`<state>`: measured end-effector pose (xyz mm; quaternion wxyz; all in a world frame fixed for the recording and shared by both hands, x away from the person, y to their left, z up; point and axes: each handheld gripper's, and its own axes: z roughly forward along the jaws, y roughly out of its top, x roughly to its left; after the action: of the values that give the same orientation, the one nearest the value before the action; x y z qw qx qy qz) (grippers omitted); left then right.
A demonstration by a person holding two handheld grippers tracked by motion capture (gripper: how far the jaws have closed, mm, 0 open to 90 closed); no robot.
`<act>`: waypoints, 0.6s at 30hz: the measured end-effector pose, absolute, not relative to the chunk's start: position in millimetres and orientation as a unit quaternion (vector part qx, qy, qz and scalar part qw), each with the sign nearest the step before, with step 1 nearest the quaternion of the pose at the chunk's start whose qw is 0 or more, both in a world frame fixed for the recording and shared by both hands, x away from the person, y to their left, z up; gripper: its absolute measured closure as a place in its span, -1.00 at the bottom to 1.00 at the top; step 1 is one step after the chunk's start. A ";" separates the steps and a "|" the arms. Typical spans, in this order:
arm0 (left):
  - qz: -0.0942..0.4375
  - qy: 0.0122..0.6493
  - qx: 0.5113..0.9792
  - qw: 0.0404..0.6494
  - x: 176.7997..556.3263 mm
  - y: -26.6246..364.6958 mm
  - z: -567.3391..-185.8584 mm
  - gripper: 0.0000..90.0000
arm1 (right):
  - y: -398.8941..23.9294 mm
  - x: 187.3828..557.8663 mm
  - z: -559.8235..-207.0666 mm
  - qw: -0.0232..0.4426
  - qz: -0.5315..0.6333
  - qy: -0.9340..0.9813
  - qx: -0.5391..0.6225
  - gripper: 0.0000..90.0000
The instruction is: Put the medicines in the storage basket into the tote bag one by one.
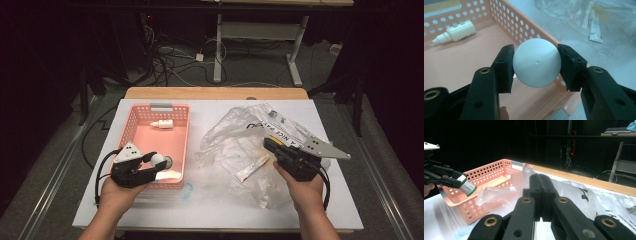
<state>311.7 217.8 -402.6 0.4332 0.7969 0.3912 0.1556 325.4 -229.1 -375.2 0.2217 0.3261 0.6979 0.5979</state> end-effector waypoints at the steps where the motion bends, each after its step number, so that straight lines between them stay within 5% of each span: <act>1: 0.156 0.390 0.795 0.437 310.9 216.8 -401.5 0.10 | -228.9 325.3 -375.1 0.222 0.597 0.698 0.327 1.00; 18: 0.132 0.334 0.792 0.493 292.3 193.2 -378.6 0.10 | -228.4 326.2 -374.9 0.222 0.597 0.699 0.325 1.00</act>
<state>292.3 193.2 -378.6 0.4930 0.7925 0.3339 0.1322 326.2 -228.4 -374.9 0.2224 0.3249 0.6986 0.5974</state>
